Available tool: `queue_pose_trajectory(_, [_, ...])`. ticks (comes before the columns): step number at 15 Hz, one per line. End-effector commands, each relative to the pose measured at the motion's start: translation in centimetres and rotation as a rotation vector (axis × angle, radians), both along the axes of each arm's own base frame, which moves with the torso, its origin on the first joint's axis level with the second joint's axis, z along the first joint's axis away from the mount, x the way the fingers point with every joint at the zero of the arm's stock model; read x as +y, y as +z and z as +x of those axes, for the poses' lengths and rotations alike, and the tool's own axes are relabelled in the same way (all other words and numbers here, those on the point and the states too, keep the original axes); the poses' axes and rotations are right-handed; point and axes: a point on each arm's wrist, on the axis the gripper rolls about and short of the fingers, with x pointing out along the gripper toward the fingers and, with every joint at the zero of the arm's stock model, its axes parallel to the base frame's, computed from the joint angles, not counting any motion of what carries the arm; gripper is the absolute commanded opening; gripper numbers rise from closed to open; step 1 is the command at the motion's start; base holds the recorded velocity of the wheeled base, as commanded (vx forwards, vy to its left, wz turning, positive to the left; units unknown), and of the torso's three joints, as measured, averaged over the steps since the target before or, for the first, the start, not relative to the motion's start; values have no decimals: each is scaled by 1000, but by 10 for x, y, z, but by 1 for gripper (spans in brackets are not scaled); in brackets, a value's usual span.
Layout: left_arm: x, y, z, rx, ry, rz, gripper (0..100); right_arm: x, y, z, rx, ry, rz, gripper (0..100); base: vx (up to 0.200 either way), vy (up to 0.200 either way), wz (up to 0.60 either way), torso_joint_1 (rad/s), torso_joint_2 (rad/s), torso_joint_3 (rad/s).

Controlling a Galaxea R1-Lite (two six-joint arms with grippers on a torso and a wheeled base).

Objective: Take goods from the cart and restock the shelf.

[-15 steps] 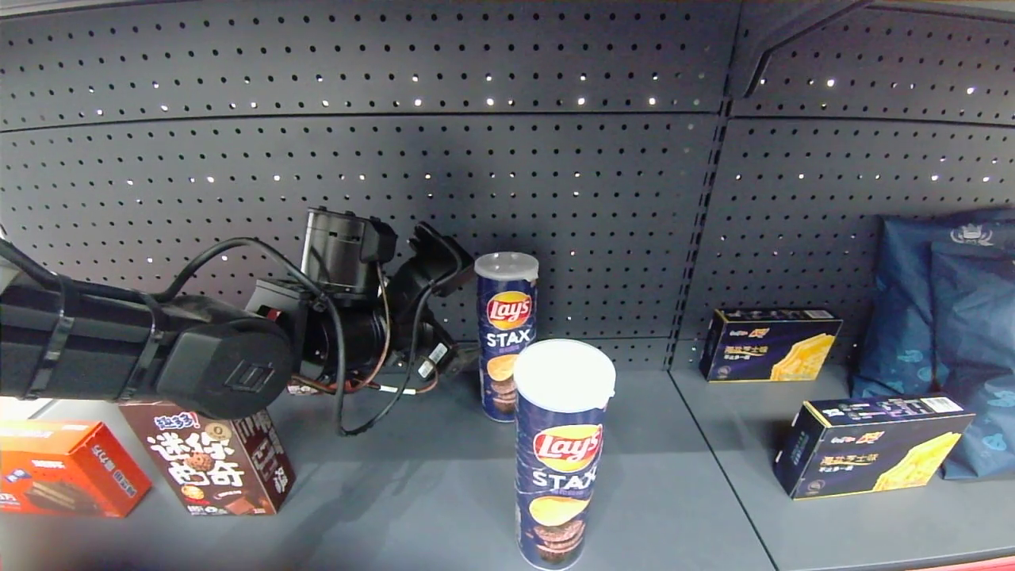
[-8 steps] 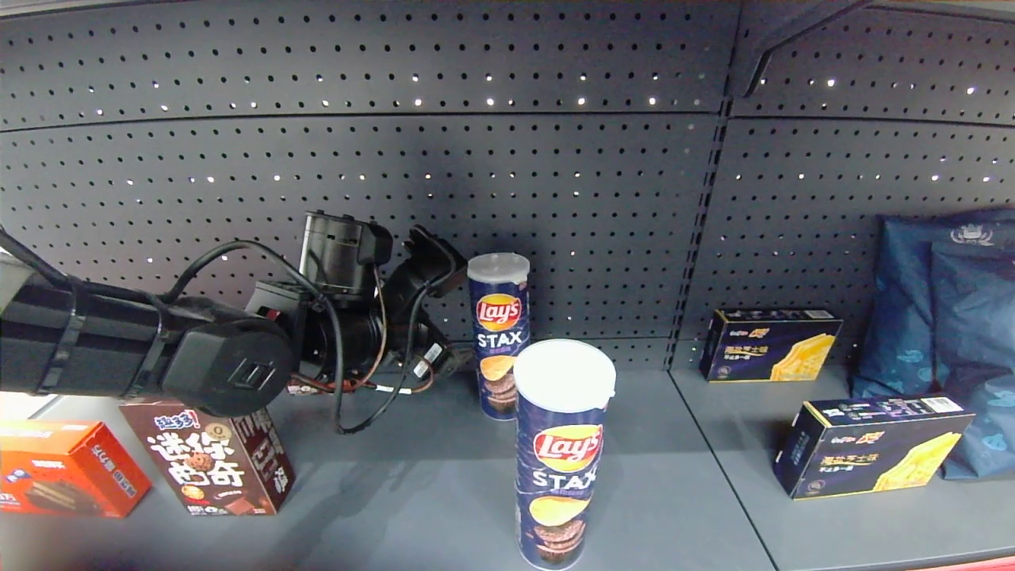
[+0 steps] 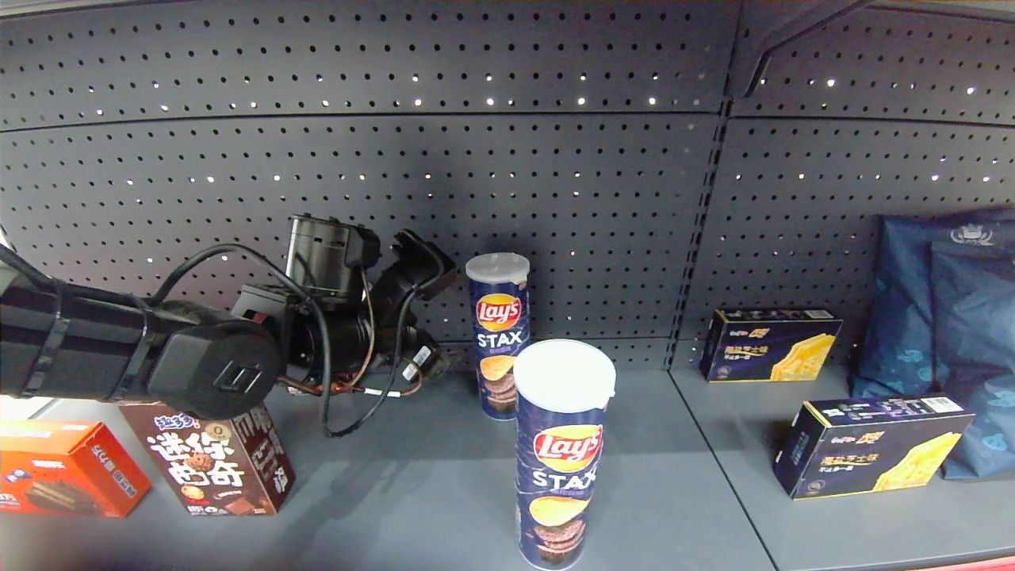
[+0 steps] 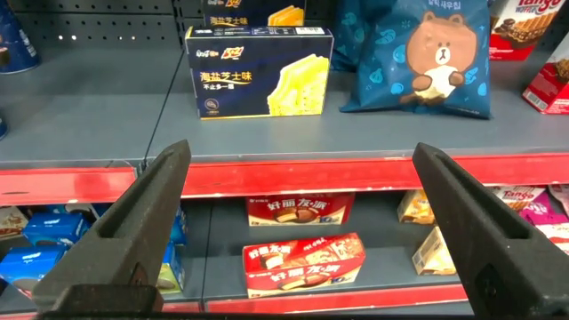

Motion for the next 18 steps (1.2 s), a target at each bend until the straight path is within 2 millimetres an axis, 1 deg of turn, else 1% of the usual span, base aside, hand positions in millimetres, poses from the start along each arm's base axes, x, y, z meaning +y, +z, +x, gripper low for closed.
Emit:
queue_pose_trajectory(1, [-1,-3,3,3,1,1,100,0,0,0,3,0,0,100,0,0,0,0,0,0])
queue_pose_trajectory(4, [-4,-5,9,-6,1,-2,100,0,-1,1,9,0,0,100,0,0,0,0,0,0])
queue_pose_trajectory(8, [-10,-7,10,-4,-12,-3,100,0,-2,1,10,0,0,100,0,0,0,0,0,0])
queue_pose_trajectory(13, [-23,-10,12,-2,-41,-3,100,0,-2,1,10,0,0,100,0,0,0,0,0,0])
queue_pose_trajectory(18, [-22,-10,11,1,-39,-3,100,0,-2,2,12,0,0,100,0,0,0,0,0,0])
